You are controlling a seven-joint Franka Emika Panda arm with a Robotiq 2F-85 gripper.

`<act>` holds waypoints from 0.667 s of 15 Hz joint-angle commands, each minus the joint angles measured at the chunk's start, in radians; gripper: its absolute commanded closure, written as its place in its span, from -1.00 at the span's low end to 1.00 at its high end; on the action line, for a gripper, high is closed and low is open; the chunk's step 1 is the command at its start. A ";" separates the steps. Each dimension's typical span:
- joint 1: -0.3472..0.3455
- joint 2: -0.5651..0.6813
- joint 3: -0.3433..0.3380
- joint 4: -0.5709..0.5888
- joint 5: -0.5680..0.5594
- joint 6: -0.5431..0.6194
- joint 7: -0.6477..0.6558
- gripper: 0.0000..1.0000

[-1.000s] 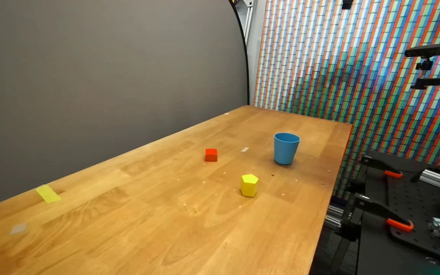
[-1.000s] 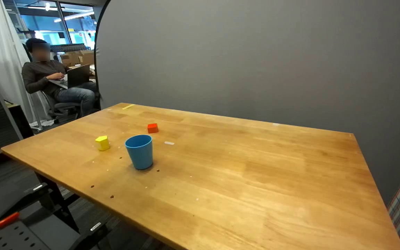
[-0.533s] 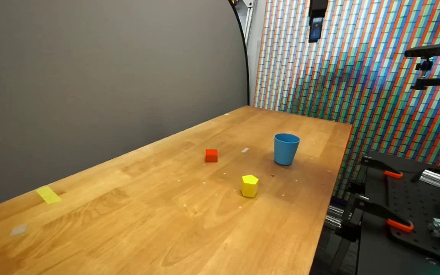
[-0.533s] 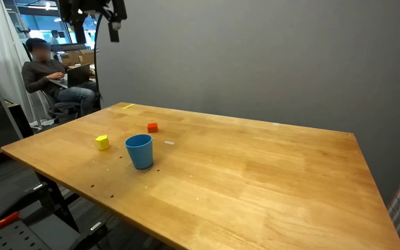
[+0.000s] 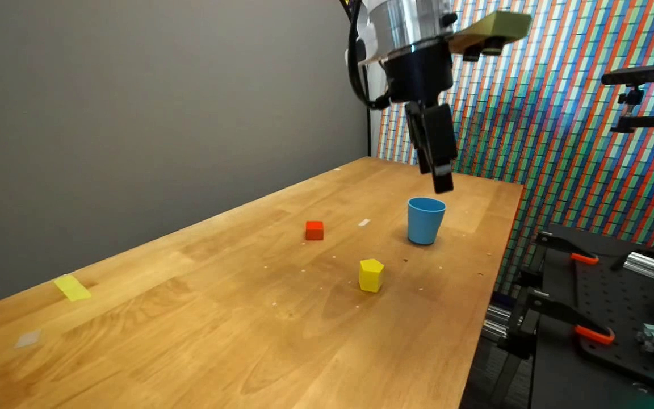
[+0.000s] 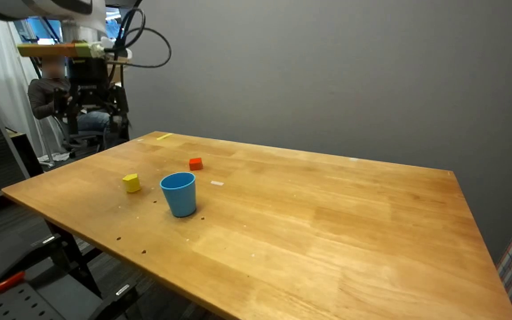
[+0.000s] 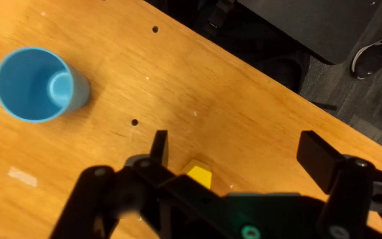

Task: Take the yellow block and put it in the cup

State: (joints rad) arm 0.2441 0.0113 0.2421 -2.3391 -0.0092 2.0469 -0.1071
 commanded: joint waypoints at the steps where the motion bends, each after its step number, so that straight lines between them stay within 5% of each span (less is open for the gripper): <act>1: 0.025 0.167 0.023 0.064 -0.059 0.096 -0.005 -1.00; 5: 0.029 0.267 0.004 0.076 -0.167 0.259 -0.012 -1.00; 10: 0.004 0.340 -0.010 0.099 -0.171 0.340 -0.065 -1.00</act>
State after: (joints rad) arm 0.2664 0.3074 0.2353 -2.2773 -0.1801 2.3564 -0.1250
